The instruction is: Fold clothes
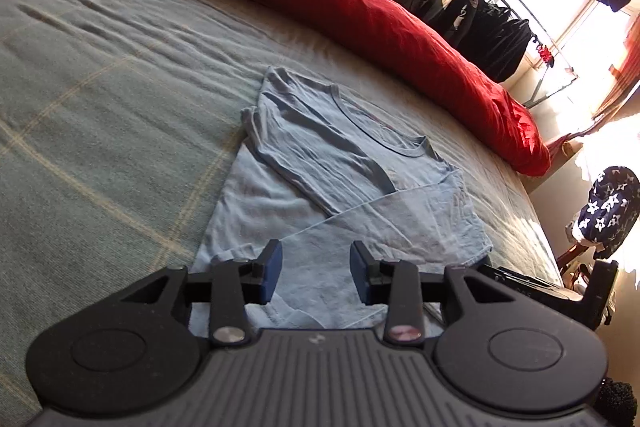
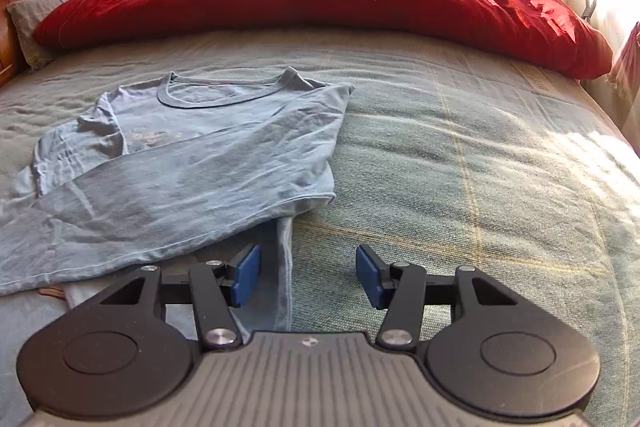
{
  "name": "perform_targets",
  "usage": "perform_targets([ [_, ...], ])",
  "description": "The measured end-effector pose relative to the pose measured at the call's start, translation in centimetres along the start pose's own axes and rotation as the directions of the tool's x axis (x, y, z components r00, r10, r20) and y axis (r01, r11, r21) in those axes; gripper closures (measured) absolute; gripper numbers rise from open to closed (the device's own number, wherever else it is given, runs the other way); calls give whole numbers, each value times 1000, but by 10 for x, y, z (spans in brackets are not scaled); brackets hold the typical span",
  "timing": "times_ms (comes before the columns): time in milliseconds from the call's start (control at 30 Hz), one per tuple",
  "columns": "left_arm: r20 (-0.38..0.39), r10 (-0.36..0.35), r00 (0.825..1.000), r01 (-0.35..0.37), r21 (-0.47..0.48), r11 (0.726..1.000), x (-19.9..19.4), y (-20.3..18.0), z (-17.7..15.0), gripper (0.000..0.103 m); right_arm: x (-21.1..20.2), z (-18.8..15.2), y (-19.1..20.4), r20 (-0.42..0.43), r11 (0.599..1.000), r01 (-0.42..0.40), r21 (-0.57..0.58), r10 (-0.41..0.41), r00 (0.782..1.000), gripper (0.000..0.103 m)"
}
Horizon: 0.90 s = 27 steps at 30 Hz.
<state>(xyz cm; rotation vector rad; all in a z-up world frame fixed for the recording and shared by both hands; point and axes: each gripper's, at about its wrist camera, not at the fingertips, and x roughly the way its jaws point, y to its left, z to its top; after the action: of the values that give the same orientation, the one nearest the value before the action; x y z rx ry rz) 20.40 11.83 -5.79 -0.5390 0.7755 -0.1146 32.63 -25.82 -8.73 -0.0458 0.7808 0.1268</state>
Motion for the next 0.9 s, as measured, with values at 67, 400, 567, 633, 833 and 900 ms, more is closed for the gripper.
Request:
perform_targets([
  [67,-18,-25,1000,25,25,999,11,-12,0,66,10,5,-1,20,999,33,10,-34,999,46],
  [400,-116,-1,993,8,56,998,58,-21,-18,65,2,0,-37,31,978,189,84,-193,981,34],
  [567,-106,-12,994,19,67,998,53,-25,-10,65,-16,11,-38,126,993,25,117,-39,991,42],
  [633,-94,-24,995,31,74,997,51,-28,-7,64,-16,24,-27,148,993,-68,98,53,988,78],
  [833,-127,-21,992,31,80,996,63,-25,-7,59,25,36,1,70,993,-118,17,116,991,84],
  [900,-157,7,988,6,82,997,68,-19,-7,59,36,29,-13,26,995,-86,57,85,996,101],
])
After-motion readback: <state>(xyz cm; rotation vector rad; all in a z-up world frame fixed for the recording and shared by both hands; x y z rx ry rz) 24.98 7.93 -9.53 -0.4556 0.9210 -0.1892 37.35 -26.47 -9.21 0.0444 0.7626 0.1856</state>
